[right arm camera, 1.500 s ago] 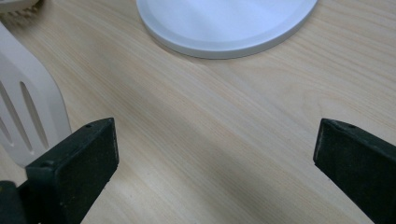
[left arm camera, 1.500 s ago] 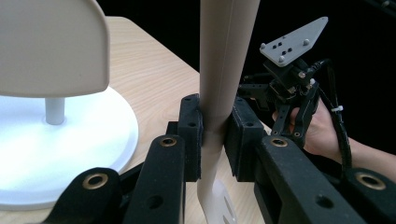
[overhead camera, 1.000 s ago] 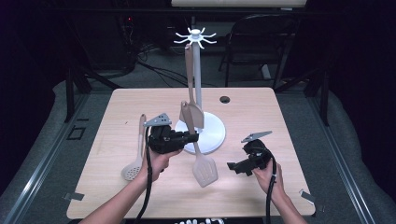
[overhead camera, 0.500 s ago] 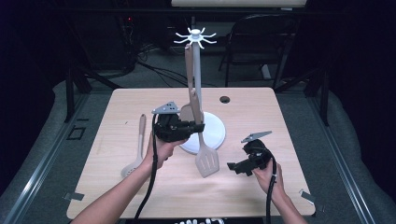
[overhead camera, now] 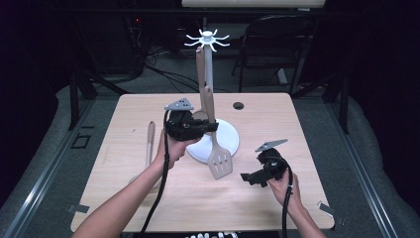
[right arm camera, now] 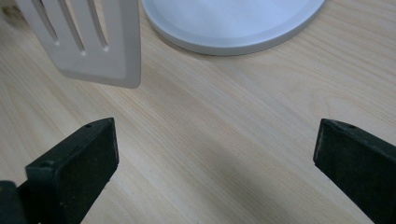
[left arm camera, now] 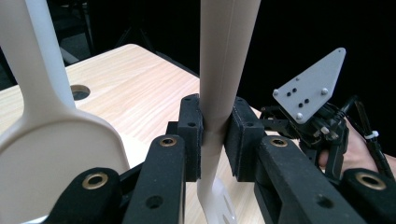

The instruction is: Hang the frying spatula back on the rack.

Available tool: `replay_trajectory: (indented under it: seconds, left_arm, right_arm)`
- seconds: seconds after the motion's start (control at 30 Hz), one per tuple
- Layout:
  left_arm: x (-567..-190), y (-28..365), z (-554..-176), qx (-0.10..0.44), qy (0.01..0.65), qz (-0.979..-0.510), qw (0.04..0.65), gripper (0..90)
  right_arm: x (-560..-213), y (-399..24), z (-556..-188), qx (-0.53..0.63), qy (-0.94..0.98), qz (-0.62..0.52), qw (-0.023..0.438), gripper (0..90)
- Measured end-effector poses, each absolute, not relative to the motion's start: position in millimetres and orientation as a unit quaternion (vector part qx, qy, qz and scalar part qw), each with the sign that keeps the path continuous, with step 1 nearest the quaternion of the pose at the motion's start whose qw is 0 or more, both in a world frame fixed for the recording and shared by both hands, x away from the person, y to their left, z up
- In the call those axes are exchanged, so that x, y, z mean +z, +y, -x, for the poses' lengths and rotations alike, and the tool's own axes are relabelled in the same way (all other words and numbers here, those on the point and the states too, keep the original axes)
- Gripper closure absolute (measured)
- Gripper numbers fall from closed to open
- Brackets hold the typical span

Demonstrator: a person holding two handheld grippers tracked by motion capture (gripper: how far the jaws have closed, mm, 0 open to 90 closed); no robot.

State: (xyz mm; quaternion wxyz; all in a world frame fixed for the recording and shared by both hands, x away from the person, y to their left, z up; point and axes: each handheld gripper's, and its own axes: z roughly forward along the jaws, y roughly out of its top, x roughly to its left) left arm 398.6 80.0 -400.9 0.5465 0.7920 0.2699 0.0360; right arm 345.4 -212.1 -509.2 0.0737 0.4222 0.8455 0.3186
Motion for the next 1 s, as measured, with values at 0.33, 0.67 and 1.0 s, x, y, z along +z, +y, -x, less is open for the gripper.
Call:
replay_trajectory:
  seconds: [0.33, 0.67, 1.0]
  left_arm:
    - [-389, 75, -409, 0.045, 0.269, -0.794, 0.543, 77.6]
    - [-374, 70, -418, 0.052, 0.268, -0.795, 0.542, 77.6]
    - [-361, 67, -426, 0.06, 0.263, -0.798, 0.539, 77.6]
  right_arm:
    - [-509, -212, -345, 0.317, 0.846, -0.422, 0.074, 0.0]
    - [-510, -211, -345, 0.322, 0.845, -0.421, 0.072, 0.0]
    - [-511, -211, -346, 0.32, 0.845, -0.423, 0.07, 0.0]
